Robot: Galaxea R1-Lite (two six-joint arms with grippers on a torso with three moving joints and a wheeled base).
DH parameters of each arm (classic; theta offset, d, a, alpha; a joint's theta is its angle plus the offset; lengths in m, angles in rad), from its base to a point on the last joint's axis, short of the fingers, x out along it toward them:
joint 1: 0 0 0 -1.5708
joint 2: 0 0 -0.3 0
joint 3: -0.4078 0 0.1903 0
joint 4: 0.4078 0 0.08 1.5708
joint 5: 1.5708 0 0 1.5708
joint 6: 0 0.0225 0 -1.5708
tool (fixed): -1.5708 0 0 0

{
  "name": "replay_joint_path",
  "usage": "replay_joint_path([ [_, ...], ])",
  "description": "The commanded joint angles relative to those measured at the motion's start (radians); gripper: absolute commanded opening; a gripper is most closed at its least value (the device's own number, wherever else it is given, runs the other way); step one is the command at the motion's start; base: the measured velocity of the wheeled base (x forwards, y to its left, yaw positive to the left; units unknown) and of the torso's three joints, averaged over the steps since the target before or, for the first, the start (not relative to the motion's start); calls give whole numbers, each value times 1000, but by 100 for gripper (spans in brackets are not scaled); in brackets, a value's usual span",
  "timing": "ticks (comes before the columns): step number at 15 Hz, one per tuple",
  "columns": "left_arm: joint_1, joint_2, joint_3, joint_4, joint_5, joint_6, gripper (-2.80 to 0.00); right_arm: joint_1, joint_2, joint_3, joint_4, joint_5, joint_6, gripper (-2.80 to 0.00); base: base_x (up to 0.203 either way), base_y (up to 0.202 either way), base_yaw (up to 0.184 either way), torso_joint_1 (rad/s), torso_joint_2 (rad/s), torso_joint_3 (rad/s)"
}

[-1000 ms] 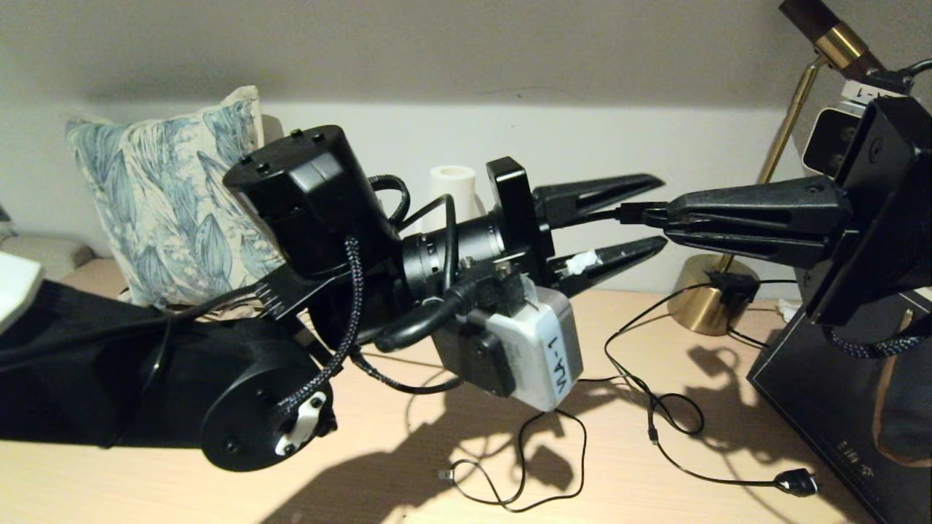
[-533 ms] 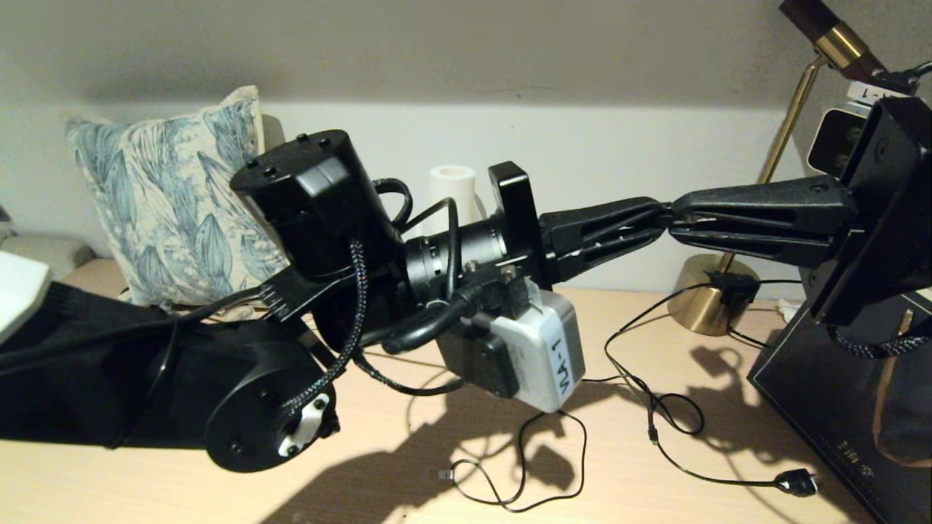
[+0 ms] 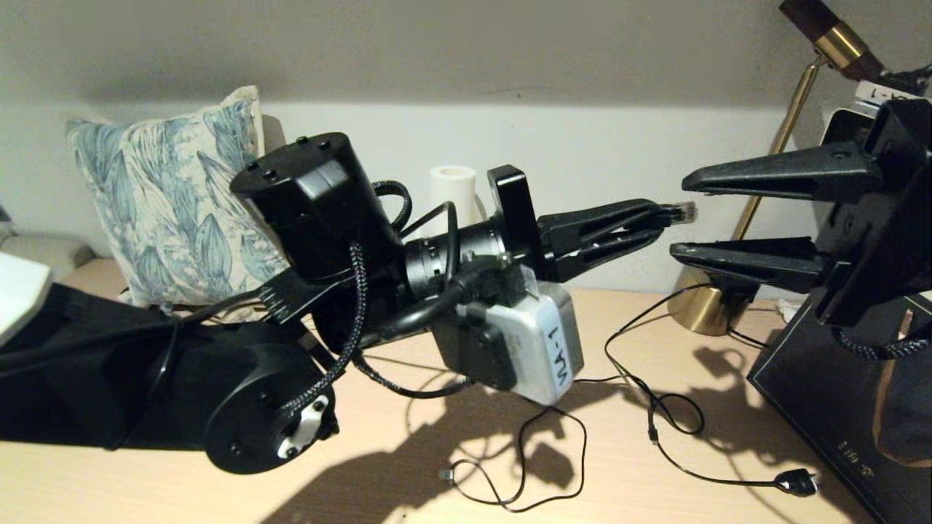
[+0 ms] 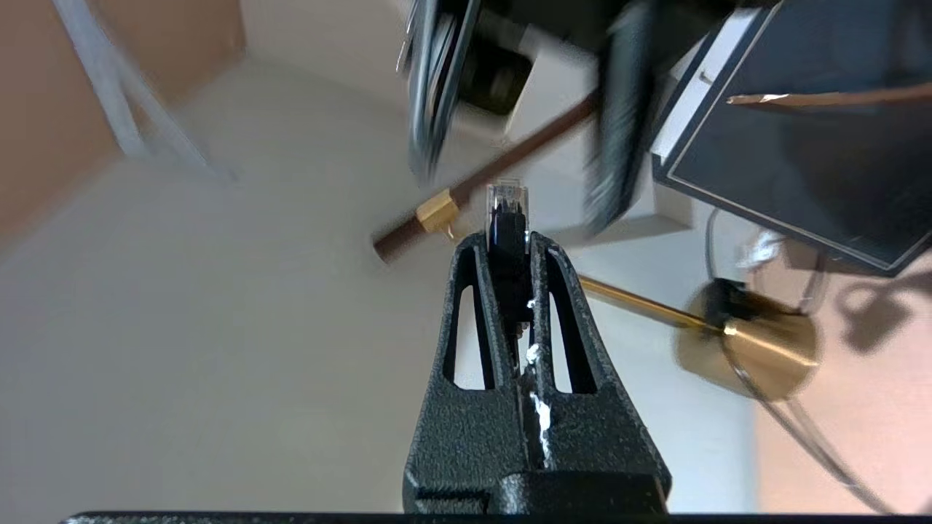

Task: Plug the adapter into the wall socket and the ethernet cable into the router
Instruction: Hand it to the other hand, then align cable and router interface

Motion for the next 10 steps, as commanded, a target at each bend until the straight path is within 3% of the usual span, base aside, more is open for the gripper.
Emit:
replay_joint_path([
  [1, 54, -7, 3, -27, 61, -139, -280, -31, -67, 30, -1, -17, -28, 0, 0, 0, 0, 0, 0, 0],
  [3, 79, -9, 6, -61, 207, -377, -280, -82, -133, 107, -1, -148, -250, 0, 0, 0, 0, 0, 0, 0],
  [5, 92, -26, 9, -43, 402, -645, -280, -103, -230, 223, -6, -435, -581, 0, 0, 0, 0, 0, 0, 0],
  [6, 105, -37, 9, -2, 464, -766, -280, -107, -303, 275, -19, -526, -694, -280, 0, 0, 0, 0, 0, 0],
  [8, 141, -56, 9, 142, 574, -994, -280, -114, -471, 347, -26, -636, -799, -280, 0, 0, 0, 0, 0, 0],
  [10, 177, -75, 17, 256, 620, -1189, -280, -123, -634, 379, 59, -719, -862, -280, 0, 0, 0, 0, 0, 0],
])
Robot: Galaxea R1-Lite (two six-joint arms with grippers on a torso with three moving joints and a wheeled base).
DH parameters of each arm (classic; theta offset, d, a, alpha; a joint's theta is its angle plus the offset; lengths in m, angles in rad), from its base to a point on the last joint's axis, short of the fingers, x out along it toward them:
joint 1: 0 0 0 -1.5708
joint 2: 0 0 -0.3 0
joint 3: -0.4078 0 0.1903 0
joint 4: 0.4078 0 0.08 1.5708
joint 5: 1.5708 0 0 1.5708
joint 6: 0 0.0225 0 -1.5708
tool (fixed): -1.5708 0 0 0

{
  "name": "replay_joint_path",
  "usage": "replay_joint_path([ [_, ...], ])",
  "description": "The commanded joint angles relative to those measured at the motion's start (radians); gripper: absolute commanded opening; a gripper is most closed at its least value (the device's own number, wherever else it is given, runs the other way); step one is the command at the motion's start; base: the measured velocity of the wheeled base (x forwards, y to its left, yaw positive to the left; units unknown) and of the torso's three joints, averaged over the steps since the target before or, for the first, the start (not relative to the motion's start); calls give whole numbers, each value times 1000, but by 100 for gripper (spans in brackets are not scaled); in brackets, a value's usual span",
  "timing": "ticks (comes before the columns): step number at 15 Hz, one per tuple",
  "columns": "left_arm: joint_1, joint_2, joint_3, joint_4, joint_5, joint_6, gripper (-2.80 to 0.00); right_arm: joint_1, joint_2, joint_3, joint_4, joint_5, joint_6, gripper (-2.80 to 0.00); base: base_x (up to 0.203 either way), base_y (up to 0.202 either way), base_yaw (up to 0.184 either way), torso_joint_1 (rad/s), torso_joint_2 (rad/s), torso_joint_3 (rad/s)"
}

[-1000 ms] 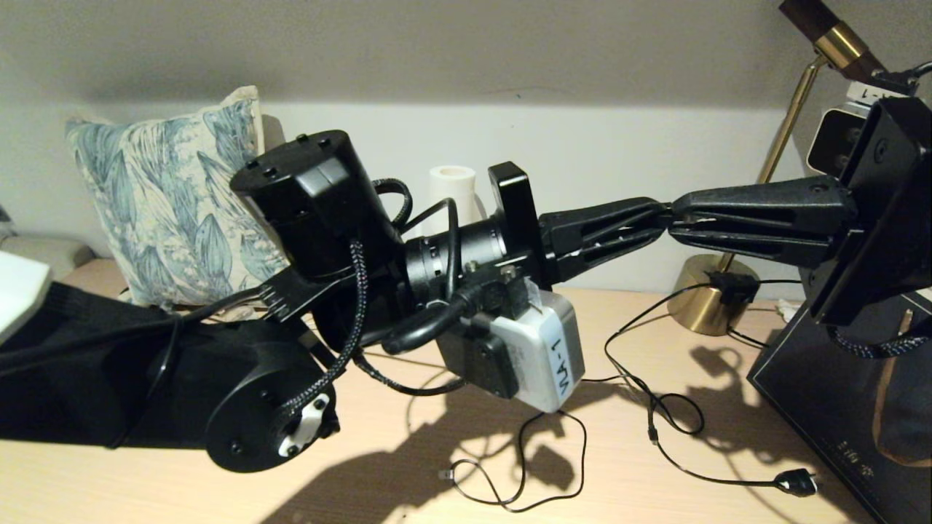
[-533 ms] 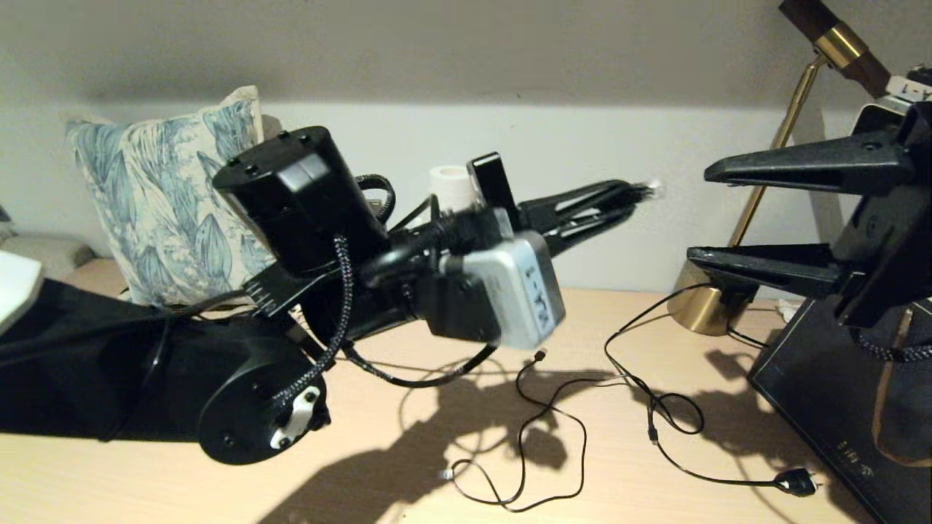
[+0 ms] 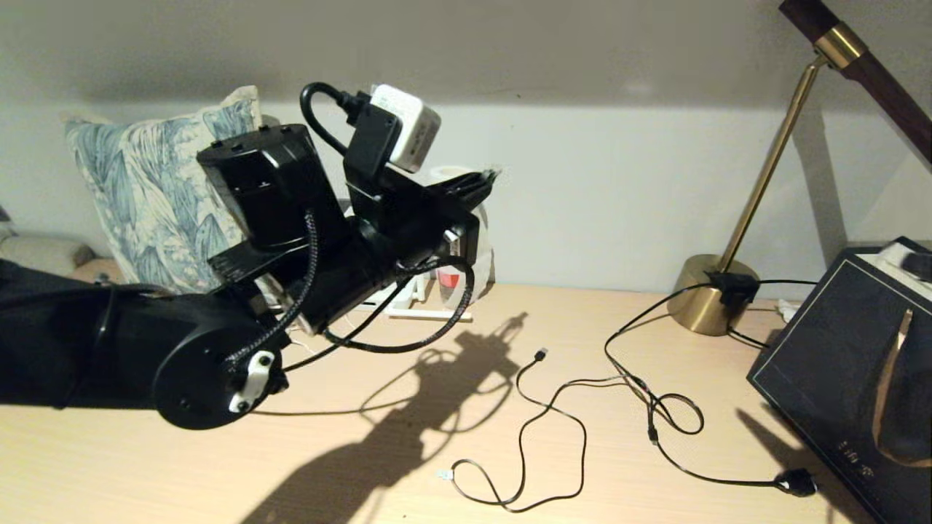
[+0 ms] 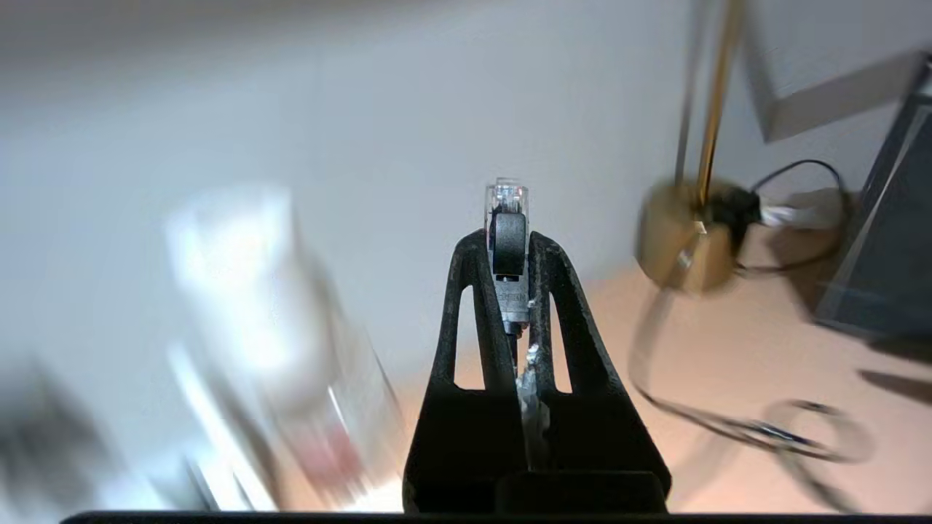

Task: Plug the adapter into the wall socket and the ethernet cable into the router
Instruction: Align cable and router interface

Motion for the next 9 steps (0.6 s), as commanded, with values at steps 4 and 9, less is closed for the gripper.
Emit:
replay_joint_path([
  [4, 111, -53, 25, 247, 40, -353, -280, -48, -518, 71, 339, -188, -171, -280, 0, 0, 0, 0, 0, 0],
  [9, 123, -24, 41, 253, 113, -505, -280, -223, -563, 165, 424, -277, -203, -280, 0, 0, 0, 0, 0, 0],
])
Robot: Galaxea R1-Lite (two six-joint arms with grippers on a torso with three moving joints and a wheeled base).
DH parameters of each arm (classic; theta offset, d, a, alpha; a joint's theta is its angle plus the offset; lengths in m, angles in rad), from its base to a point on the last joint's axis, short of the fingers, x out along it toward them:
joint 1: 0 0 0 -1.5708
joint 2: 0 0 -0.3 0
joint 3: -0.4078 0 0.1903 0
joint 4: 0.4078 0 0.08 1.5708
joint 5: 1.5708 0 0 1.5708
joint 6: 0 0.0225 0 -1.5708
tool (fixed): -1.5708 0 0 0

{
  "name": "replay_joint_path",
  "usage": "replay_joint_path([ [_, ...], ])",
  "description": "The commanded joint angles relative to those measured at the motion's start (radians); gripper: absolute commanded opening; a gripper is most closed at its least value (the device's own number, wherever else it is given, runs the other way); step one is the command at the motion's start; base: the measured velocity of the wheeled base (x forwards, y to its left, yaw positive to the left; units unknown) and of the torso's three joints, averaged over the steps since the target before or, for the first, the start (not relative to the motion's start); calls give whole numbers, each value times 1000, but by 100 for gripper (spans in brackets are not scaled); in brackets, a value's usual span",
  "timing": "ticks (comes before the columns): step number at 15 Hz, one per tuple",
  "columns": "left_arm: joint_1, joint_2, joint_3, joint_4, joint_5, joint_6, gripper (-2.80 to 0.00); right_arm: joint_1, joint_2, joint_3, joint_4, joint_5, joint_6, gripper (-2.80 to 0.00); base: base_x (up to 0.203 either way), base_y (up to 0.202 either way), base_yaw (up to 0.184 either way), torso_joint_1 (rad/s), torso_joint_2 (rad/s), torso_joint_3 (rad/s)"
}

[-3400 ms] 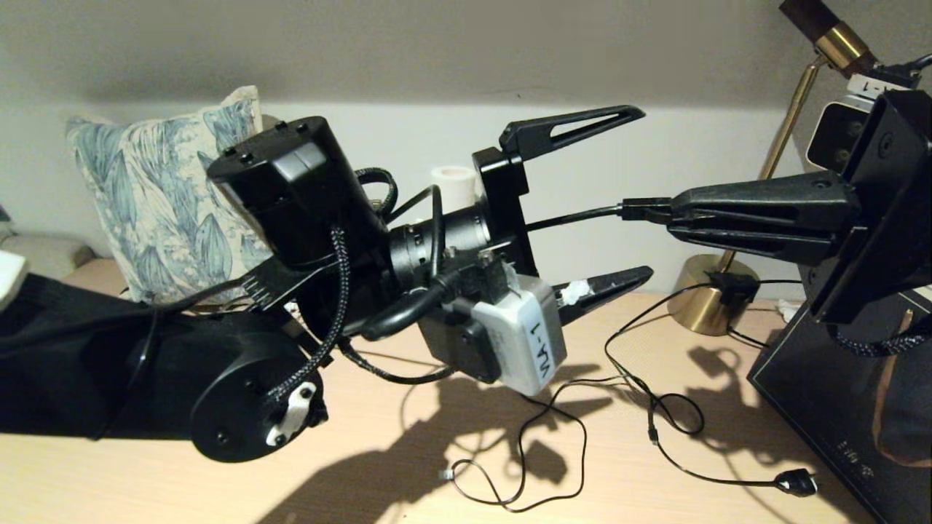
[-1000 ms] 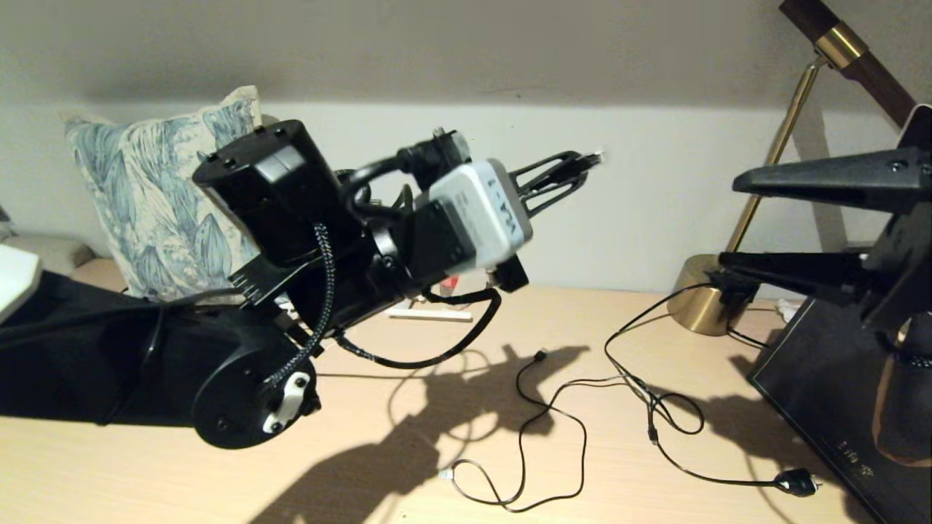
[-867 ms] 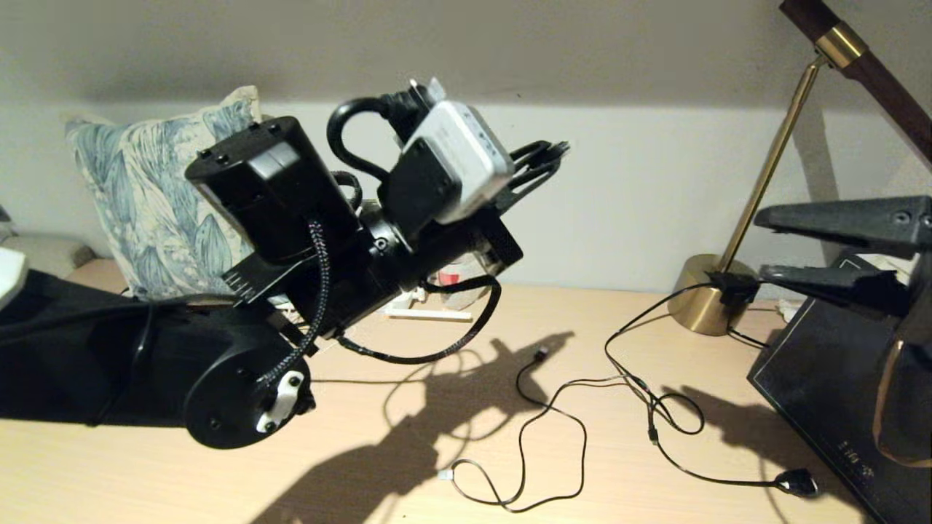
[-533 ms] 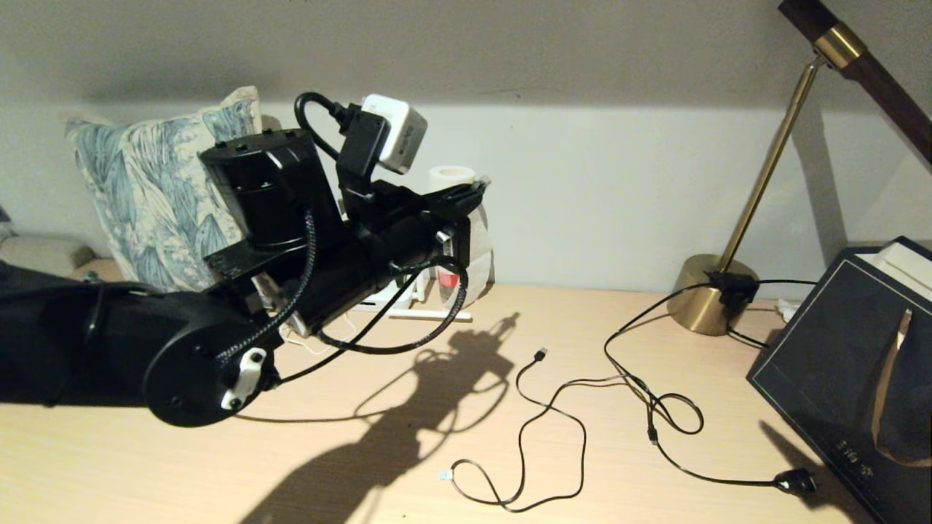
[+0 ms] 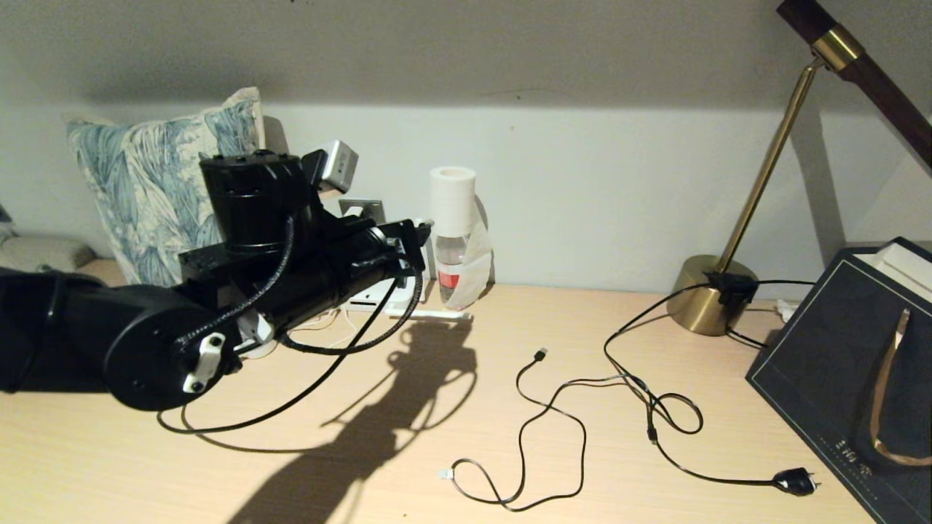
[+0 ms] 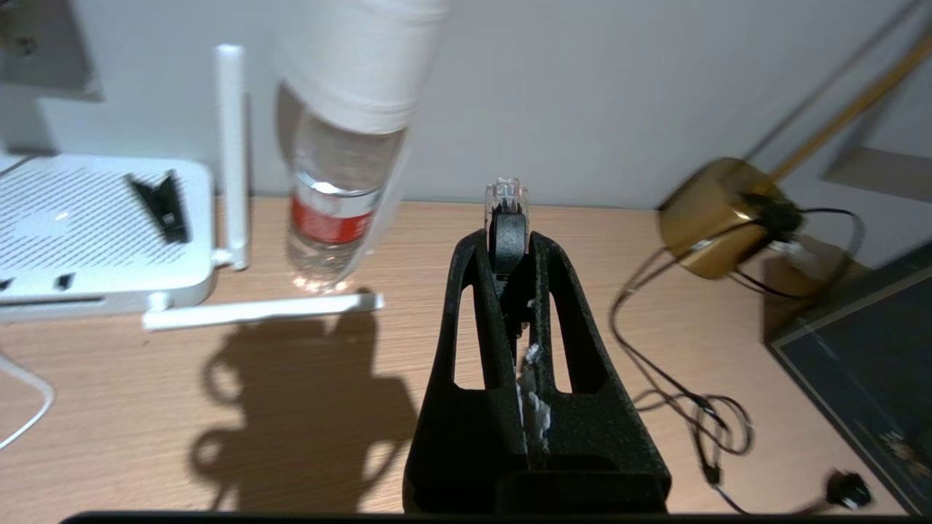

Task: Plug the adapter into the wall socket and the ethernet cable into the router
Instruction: Align cable and router interface

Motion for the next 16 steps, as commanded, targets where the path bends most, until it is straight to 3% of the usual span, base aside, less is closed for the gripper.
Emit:
replay_joint_path([
  [1, 1, 27, 2, -11, 42, -3, -280, -91, -31, 40, -3, 4, -119, -280, 0, 0, 0, 0, 0, 0],
  [2, 1, 43, 0, -13, 67, -9, -280, -139, -45, 74, -19, 15, -150, -280, 0, 0, 0, 0, 0, 0],
  [4, 2, 56, 0, -6, 99, -35, -280, -151, -128, 125, -34, 38, -168, -280, 0, 0, 0, 0, 0, 0],
  [7, 10, 116, -27, -6, 231, -42, -280, -150, -277, 225, -40, 128, -173, -280, 0, 0, 0, 0, 0, 0],
  [9, 10, 164, -46, -8, 319, -46, -280, -150, -302, 331, -123, 169, -173, -280, 0, 0, 0, 0, 0, 0],
  [13, 32, 194, -40, -7, 320, -43, -280, -150, -300, 578, -403, 177, -262, -280, 0, 0, 0, 0, 0, 0],
  [16, 44, 207, -42, -12, 321, -42, -280, -150, -300, 596, -426, 205, -279, -280, 0, 0, 0, 0, 0, 0],
])
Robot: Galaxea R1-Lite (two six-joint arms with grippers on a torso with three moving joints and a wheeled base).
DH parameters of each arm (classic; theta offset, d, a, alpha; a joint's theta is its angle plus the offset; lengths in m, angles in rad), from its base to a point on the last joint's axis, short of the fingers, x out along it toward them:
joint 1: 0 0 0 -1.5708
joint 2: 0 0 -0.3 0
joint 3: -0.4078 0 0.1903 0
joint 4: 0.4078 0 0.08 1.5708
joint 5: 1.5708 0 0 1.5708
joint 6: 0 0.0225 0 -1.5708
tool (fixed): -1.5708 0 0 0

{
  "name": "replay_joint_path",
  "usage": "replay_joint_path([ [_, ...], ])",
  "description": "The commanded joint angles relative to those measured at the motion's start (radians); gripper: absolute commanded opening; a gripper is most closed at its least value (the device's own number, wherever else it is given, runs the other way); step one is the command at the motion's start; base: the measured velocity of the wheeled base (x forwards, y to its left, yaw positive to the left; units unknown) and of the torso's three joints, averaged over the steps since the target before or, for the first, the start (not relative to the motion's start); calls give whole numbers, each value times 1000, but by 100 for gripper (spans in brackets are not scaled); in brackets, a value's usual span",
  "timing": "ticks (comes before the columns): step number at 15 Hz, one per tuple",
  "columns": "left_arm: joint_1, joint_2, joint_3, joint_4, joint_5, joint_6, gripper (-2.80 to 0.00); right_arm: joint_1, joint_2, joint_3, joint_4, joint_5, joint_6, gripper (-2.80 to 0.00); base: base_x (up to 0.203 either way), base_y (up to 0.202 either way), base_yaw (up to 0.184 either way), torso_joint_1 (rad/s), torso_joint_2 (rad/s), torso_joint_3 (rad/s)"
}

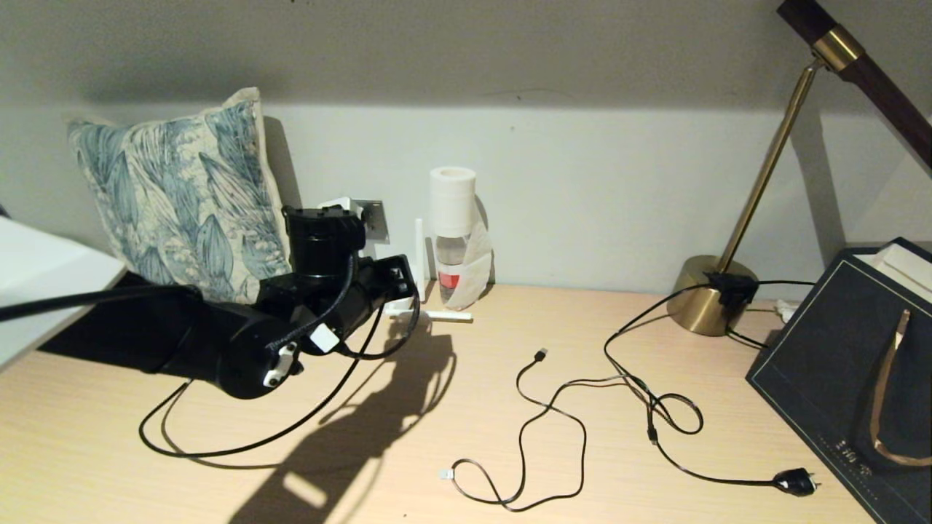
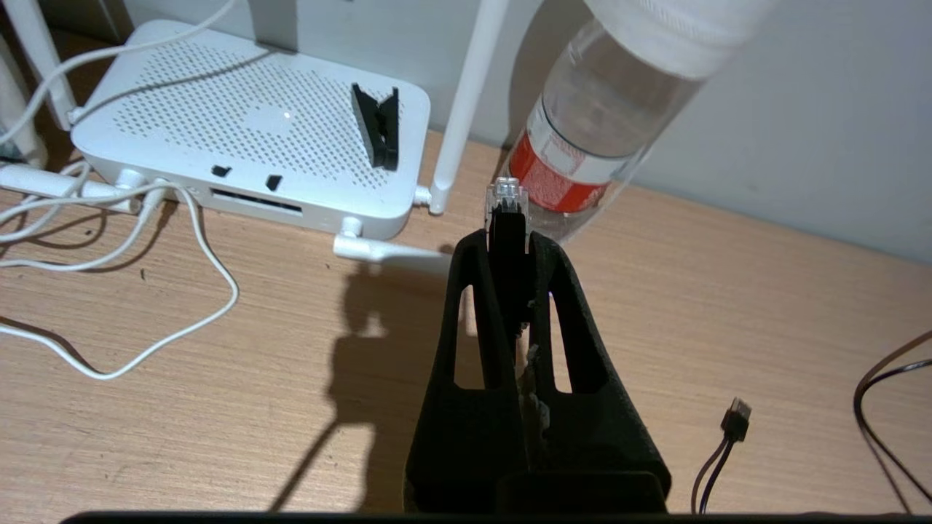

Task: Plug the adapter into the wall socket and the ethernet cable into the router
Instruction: Align cable and router interface

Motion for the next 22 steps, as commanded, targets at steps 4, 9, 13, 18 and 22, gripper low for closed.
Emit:
replay_joint_path([
  [4, 22, 24, -8, -57, 11, 16, -280, 0, 0, 5, 0, -70, 13, -280, 0, 0, 0, 0, 0, 0],
  [9, 108, 43, 64, -49, 18, 101, -280, 0, 0, 4, 7, -65, 241, -280, 0, 0, 0, 0, 0, 0],
  [13, 89, 24, 161, -62, 20, 120, -280, 0, 0, -29, 164, 47, 96, -280, 0, 0, 0, 0, 0, 0],
  [18, 87, 7, 229, -63, 28, 139, -280, 0, 0, -33, 193, 53, 73, -280, 0, 0, 0, 0, 0, 0],
  [22, 87, 24, 288, -157, 9, 218, -280, 0, 0, -29, 190, 56, 71, -280, 0, 0, 0, 0, 0, 0],
])
